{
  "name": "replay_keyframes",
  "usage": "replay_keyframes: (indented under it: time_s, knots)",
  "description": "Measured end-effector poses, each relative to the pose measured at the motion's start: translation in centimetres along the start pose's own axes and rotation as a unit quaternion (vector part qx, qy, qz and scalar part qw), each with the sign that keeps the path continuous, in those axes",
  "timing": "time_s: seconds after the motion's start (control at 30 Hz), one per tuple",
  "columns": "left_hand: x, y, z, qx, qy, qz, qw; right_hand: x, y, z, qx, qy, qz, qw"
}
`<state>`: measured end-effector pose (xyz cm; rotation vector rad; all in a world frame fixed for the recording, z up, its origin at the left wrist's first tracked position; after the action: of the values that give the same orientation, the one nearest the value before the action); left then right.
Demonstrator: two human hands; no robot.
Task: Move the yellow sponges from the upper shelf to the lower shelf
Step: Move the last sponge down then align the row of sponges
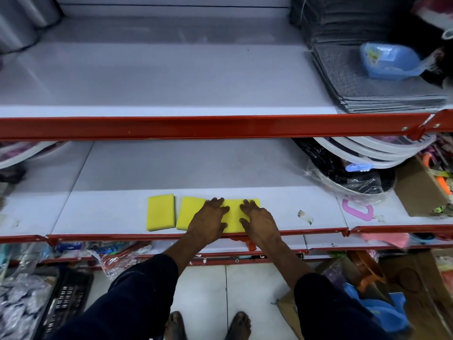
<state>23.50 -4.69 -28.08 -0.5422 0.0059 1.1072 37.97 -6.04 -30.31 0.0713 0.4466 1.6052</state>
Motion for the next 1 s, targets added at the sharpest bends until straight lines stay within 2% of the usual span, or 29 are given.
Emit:
replay_keyframes:
  time_s: [0.17,0.37,0.53,1.0]
  knots:
    - [0.0,2.1,1.8,0.004,-0.019,-0.004,1.000,0.1,-0.1,-0.1,-0.004,-0.004,-0.006,1.000]
    - [-1.5,6.7,3.2,-0.023,0.016,0.092,0.995,0.3,-0.2,-0.3,0.002,-0.003,-0.010,1.000]
    - [-1.9,7.6,2.3,-0.016,0.042,0.088,0.995,0.4,-0.3,-0.4,0.004,-0.006,-0.013,1.000]
    - [-1.8,7.1,2.2,-0.037,0.017,0.071,0.997,0.2,-0.1,-0.5,0.006,-0.005,-0.017,1.000]
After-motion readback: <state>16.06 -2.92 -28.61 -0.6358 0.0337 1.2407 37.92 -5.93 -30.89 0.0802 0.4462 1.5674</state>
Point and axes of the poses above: each hand's wrist, its own x-axis towards the middle knuckle, its own z-axis out of the back of the hand, y = z × x, the point moved 6 cm from there along x, towards the middle knuckle, and after that the axes turned 10 degrees about -x, right-handed, at the moved point
